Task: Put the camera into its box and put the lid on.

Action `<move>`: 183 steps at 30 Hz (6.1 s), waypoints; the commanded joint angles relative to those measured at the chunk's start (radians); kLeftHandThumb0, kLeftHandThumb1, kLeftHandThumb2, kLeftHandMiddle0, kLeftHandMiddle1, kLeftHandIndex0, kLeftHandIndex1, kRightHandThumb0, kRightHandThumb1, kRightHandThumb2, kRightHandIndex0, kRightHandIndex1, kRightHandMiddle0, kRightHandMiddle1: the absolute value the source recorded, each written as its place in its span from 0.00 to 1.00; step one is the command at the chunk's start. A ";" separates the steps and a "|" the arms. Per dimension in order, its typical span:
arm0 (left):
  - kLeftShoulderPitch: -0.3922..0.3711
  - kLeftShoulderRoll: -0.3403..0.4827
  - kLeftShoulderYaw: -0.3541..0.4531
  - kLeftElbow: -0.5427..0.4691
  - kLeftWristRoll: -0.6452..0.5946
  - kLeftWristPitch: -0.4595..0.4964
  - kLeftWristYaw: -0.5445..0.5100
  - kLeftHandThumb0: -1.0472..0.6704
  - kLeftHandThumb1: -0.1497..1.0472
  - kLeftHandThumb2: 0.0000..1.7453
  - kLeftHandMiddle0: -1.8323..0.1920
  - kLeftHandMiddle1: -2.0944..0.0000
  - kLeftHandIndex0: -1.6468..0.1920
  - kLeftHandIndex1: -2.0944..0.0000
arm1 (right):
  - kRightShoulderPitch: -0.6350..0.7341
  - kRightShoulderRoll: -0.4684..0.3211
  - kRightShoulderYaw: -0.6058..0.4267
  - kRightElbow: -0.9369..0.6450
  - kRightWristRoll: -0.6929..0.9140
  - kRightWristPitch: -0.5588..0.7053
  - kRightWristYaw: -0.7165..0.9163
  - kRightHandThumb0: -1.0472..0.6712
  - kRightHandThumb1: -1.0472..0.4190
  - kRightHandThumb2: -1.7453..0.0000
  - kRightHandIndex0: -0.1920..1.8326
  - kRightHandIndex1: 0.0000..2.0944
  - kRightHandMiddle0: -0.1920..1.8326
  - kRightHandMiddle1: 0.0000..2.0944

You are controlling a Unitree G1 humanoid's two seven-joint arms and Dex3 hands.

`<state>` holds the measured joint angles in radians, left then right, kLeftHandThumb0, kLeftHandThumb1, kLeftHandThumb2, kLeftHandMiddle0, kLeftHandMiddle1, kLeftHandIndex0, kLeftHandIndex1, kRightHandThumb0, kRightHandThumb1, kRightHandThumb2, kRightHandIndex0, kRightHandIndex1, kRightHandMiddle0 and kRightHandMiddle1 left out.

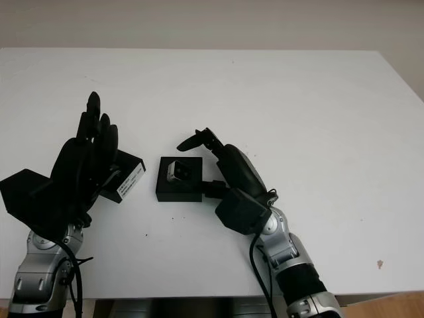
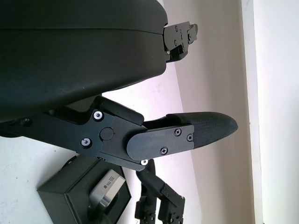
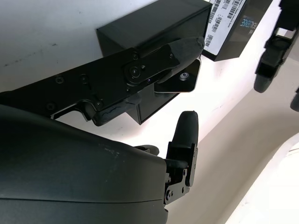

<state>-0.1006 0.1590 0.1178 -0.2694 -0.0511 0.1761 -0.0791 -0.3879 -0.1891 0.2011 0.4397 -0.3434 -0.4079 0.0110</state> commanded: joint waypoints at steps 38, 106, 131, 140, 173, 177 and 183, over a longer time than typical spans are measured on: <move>0.031 -0.004 0.011 -0.056 -0.019 0.005 -0.001 0.19 1.00 0.33 1.00 1.00 1.00 1.00 | -0.010 -0.034 0.052 0.089 -0.128 -0.049 -0.121 0.34 0.06 0.97 0.29 0.07 0.24 0.65; 0.031 -0.022 -0.010 -0.023 -0.013 -0.040 0.007 0.19 1.00 0.33 1.00 1.00 1.00 1.00 | -0.054 -0.124 -0.046 -0.289 0.065 0.287 0.235 0.37 0.06 0.97 0.27 0.12 0.29 0.70; 0.035 -0.033 -0.018 -0.031 -0.007 -0.023 0.024 0.19 1.00 0.33 1.00 1.00 1.00 1.00 | -0.077 -0.123 -0.006 -0.271 0.047 0.282 0.283 0.36 0.04 0.97 0.28 0.08 0.26 0.73; 0.036 -0.034 -0.021 -0.035 -0.004 -0.021 0.025 0.19 1.00 0.33 1.00 1.00 1.00 1.00 | -0.074 -0.122 0.003 -0.268 0.033 0.297 0.277 0.35 0.04 0.97 0.28 0.07 0.26 0.73; 0.054 -0.034 -0.011 -0.042 -0.011 -0.022 0.024 0.20 1.00 0.33 1.00 1.00 1.00 1.00 | -0.689 -0.308 0.169 -0.098 -0.136 0.092 0.703 0.21 0.15 0.97 0.22 0.04 0.28 0.12; 0.055 -0.034 -0.008 -0.042 -0.013 -0.023 0.025 0.19 1.00 0.33 1.00 1.00 1.00 1.00 | -0.709 -0.296 0.205 -0.066 -0.189 0.061 0.688 0.23 0.15 0.97 0.23 0.05 0.30 0.13; 0.055 -0.037 -0.012 -0.046 -0.011 -0.021 0.028 0.19 1.00 0.33 1.00 1.00 1.00 1.00 | -0.683 -0.299 0.245 -0.075 -0.271 0.037 0.653 0.21 0.14 0.96 0.25 0.05 0.32 0.14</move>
<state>-0.0516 0.1247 0.1042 -0.2950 -0.0592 0.1594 -0.0529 -1.0740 -0.4832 0.4423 0.3764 -0.6079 -0.3610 0.6724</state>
